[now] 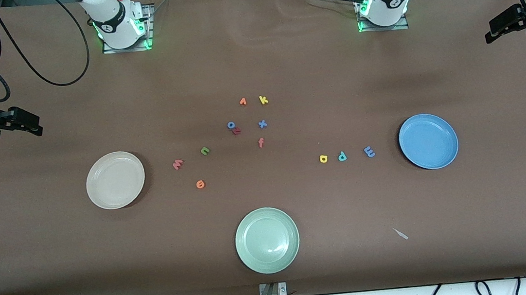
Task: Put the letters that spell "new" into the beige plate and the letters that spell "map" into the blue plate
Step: 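Reach the w with the right gripper while the left gripper reaches the 3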
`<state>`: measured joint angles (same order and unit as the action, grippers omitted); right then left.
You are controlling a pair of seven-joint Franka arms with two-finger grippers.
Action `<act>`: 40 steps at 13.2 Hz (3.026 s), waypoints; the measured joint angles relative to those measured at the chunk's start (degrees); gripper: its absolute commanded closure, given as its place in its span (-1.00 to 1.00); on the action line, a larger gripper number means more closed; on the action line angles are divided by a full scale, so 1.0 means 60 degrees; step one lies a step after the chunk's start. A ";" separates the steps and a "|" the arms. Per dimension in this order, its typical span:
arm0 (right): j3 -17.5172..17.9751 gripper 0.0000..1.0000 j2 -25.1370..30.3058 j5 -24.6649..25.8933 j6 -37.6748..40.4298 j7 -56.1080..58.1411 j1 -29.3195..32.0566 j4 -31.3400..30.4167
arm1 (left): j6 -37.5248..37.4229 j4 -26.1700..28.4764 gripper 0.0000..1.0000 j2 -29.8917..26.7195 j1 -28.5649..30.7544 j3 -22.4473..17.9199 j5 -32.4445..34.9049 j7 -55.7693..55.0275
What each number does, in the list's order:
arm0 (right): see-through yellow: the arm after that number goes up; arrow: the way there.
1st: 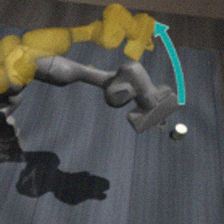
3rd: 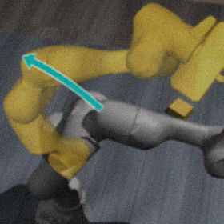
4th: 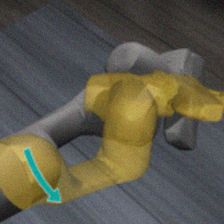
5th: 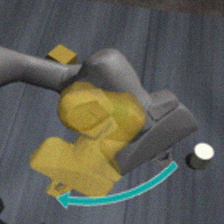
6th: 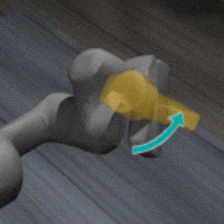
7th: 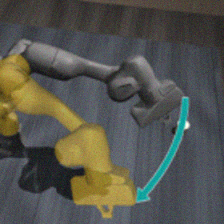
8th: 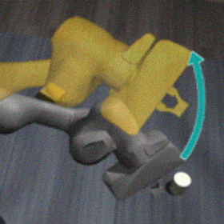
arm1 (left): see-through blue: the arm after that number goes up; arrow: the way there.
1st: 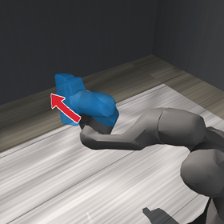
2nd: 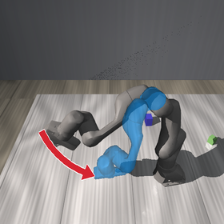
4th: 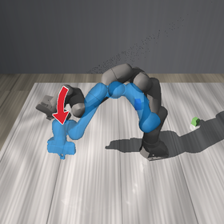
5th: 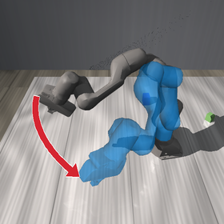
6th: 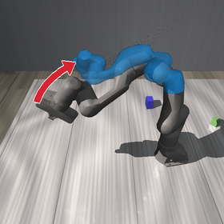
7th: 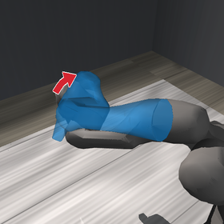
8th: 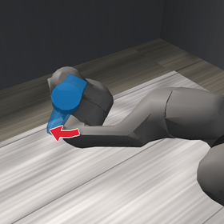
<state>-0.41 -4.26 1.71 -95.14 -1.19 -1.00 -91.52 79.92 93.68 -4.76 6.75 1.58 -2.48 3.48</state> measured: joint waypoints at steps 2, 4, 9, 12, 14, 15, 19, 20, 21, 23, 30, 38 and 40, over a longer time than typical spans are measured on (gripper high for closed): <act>0.0000 -1.00 0.0000 0.0000 0.0000 0.0000 0.0000 0.0000 | 0.0000 -0.0002 -1.00 0.0006 -0.0812 -0.0762 -0.0010 0.0002; 0.0000 -1.00 -0.0001 0.0000 0.0000 0.0000 0.0000 0.0000 | 0.0000 -0.0003 -1.00 0.0046 -0.1002 -0.0909 -0.0157 0.0003; 0.0028 -1.00 -0.0032 -0.0014 -0.0006 0.0000 -0.0079 0.0000 | 0.0997 0.0226 -1.00 0.0923 -0.1079 -0.0899 -0.0752 0.0020; 0.0065 -1.00 -0.0347 -0.0016 -0.0173 -0.0004 -0.0576 -0.0001 | 0.1974 0.0624 -1.00 0.1512 -0.1306 -0.0829 -0.0758 0.0020; 0.0074 -1.00 -0.0711 -0.0016 -0.0211 -0.0009 -0.0929 -0.0003 | 0.3251 0.1325 -1.00 0.1739 -0.1633 -0.0807 -0.0758 0.0020; 0.0075 -1.00 -0.0900 -0.0016 -0.0236 -0.0013 -0.1079 -0.0002 | 0.3893 0.1705 -1.00 0.1828 -0.1810 -0.0799 -0.0758 0.0015; 0.0087 -1.00 -0.1694 -0.0016 -0.0938 -0.1327 -0.1902 -0.0015 | 0.4809 0.2361 -1.00 0.2692 -0.2490 -0.0816 -0.0716 0.0010; 0.0093 -1.00 -0.1904 -0.0016 -0.1150 -0.2076 -0.2189 -0.0018 | 0.4916 0.2364 -1.00 0.2982 -0.2631 -0.0819 -0.0673 0.0010; 0.0097 -1.00 -0.2112 -0.0015 -0.1344 -0.2879 -0.2495 -0.0021 | 0.5149 0.2365 -1.00 0.3239 -0.2731 -0.0832 -0.0664 0.0010; 0.0101 -1.00 -0.2496 -0.0016 -0.1740 -0.4194 -0.2964 -0.0036 | 0.6054 0.2370 -1.00 0.3751 -0.2907 -0.0844 -0.0662 0.0010; 0.0075 -1.00 -0.3551 -0.0029 -0.4135 -0.6425 -0.3162 -0.1150 | 0.8945 0.2373 -1.00 0.5568 -0.3732 -0.0852 -0.0663 -0.1386; -0.0066 -1.00 -0.3965 -0.0761 -0.6638 -0.7301 -0.2976 -0.2788 | 0.9657 0.2383 -1.00 0.6551 -0.3839 -0.0708 -0.0663 -0.1887; -0.0042 -1.00 -0.4166 -0.0772 -0.7172 -0.7662 -0.3008 -0.2956 | 0.9657 0.2434 -1.00 0.6615 -0.3965 -0.0647 -0.0663 -0.2090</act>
<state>-0.66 -29.26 -2.92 -138.17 -47.17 -19.05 -109.25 137.87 108.28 34.93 -17.04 -2.30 -6.46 -9.06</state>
